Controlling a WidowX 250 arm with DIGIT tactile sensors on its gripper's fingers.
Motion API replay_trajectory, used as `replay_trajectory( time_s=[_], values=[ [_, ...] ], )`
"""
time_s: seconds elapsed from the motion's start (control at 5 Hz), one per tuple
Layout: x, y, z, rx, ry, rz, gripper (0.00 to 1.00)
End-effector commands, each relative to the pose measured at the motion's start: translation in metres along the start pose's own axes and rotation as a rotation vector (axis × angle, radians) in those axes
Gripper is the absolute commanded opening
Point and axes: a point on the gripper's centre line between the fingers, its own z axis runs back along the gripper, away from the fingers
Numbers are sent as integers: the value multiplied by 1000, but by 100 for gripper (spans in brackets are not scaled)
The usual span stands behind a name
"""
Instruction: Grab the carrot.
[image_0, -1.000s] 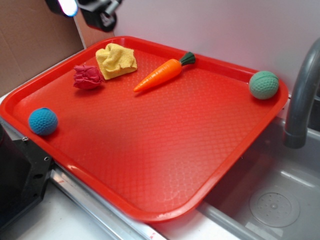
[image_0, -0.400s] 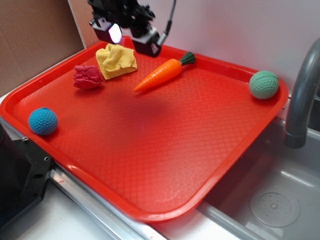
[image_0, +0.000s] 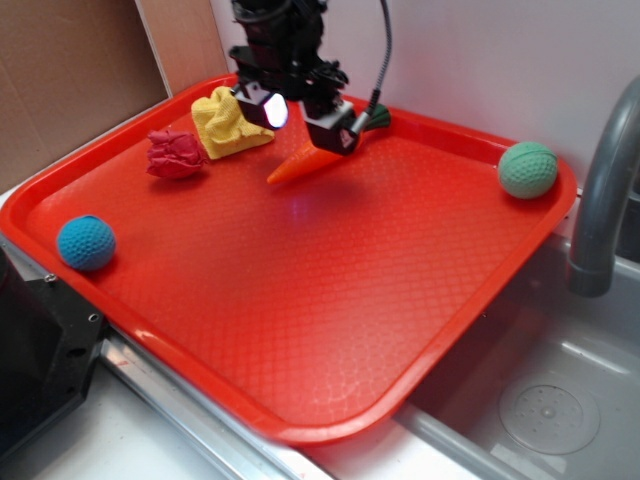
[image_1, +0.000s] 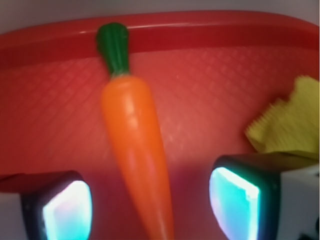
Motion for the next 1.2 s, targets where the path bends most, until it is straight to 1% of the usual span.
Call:
replay_trajectory(
  time_s=[0.0, 0.2, 0.4, 0.6, 0.8, 1.0],
  values=[
    [25, -8, -5, 15, -14, 2, 95],
    [25, -10, -13, 16, 14, -5, 5],
    [25, -10, -21, 28, 44, -2, 0],
    [20, -11, -15, 43, 55, 16, 0],
    [7, -10, 16, 93, 73, 29, 0],
    [-16, -14, 55, 46, 73, 33, 0]
  ],
)
